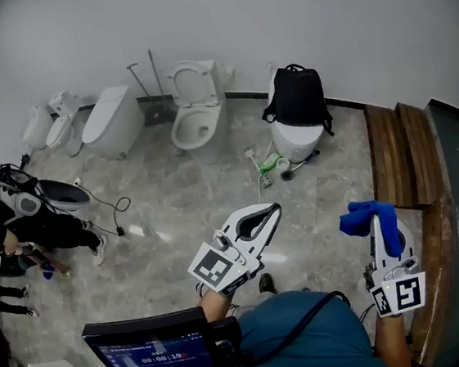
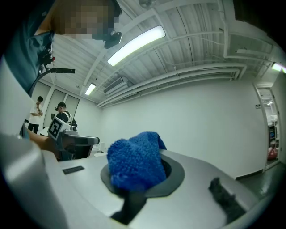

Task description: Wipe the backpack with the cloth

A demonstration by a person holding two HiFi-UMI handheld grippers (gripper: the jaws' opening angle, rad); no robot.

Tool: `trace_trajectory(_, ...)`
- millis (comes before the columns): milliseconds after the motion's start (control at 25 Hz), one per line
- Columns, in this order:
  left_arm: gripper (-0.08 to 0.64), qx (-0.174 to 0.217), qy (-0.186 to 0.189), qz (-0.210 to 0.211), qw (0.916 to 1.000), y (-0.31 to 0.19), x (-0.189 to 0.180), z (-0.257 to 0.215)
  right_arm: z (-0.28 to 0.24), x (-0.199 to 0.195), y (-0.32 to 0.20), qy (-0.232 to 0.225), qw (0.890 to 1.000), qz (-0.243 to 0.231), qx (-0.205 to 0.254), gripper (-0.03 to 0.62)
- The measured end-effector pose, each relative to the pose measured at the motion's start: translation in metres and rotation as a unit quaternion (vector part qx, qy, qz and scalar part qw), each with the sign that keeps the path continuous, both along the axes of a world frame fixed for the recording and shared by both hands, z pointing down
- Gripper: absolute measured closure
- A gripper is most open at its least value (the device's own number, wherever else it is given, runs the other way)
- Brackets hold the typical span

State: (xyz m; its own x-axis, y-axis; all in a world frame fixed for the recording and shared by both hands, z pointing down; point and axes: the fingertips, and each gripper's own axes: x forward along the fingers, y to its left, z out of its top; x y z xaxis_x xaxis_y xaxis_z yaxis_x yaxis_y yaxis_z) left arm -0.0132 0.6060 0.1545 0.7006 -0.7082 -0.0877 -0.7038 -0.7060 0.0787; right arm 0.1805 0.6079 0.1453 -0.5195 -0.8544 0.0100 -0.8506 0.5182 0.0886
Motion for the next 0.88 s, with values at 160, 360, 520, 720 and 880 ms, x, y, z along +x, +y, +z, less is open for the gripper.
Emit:
trace_trajectory(160, 0.557, 0.004, -0.002, 0.001, 1.0, 0.014, 0.01, 0.002, 0.004, 0.007, 0.011, 0.008, 1.0, 0.004, 0.002, 0.572)
trace_trajectory(360, 0.557, 0.002, 0.003, -0.007, 1.0, 0.016, 0.004, 0.005, 0.004, 0.006, 0.011, 0.008, 1.0, 0.003, 0.004, 0.572)
trace_trajectory(520, 0.557, 0.009, 0.002, -0.009, 0.9999, 0.033, 0.013, 0.004, 0.003, 0.014, 0.026, 0.007, 1.0, 0.001, 0.009, 0.572)
trace_trajectory(720, 0.557, 0.008, 0.002, -0.009, 0.9999, 0.032, 0.012, 0.001, 0.0, 0.011, 0.023, 0.007, 1.0, -0.001, 0.009, 0.572)
trace_trajectory(880, 0.557, 0.005, 0.001, -0.011, 0.9999, 0.03, 0.01, 0.001, 0.0, 0.011, 0.022, 0.008, 1.0, -0.002, 0.008, 0.572)
